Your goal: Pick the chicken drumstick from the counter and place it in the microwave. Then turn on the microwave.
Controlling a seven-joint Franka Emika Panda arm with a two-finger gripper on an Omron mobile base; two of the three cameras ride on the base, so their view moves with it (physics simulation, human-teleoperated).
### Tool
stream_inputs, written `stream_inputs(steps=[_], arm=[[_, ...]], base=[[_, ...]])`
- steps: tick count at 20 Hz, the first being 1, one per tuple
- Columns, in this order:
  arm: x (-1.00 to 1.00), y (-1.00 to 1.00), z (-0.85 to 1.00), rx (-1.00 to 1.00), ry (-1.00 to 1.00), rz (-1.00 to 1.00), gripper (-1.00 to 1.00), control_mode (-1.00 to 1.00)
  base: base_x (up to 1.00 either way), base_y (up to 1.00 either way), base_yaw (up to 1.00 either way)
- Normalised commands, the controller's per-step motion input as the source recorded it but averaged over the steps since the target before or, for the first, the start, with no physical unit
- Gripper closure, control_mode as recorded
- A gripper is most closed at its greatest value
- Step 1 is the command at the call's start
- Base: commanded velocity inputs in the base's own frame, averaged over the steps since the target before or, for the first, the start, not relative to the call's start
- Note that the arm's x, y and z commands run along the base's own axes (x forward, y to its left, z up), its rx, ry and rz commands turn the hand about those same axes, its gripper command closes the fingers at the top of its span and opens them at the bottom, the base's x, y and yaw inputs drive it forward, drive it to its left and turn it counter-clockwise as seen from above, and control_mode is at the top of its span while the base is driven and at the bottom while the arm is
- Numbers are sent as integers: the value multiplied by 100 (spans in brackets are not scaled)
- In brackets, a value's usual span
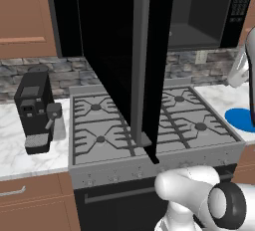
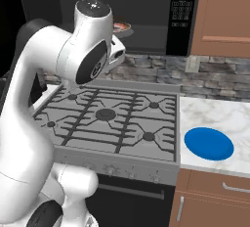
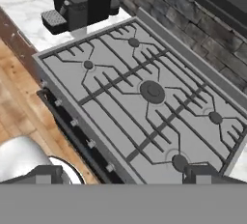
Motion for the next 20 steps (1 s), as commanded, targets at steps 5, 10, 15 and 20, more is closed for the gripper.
stream_inputs(steps=[5, 10, 15, 20], arm=[[-8, 0, -5, -1, -7, -13, -100, -100], [-11, 0, 12, 1, 7, -27, -100, -100], [-32, -1, 9, 3, 3, -19, -100, -100], [-39, 0, 4, 0, -3, -1, -100, -100]], base=[[0, 0, 0], [0, 0, 0], [0, 0, 0], [0, 0, 0]])
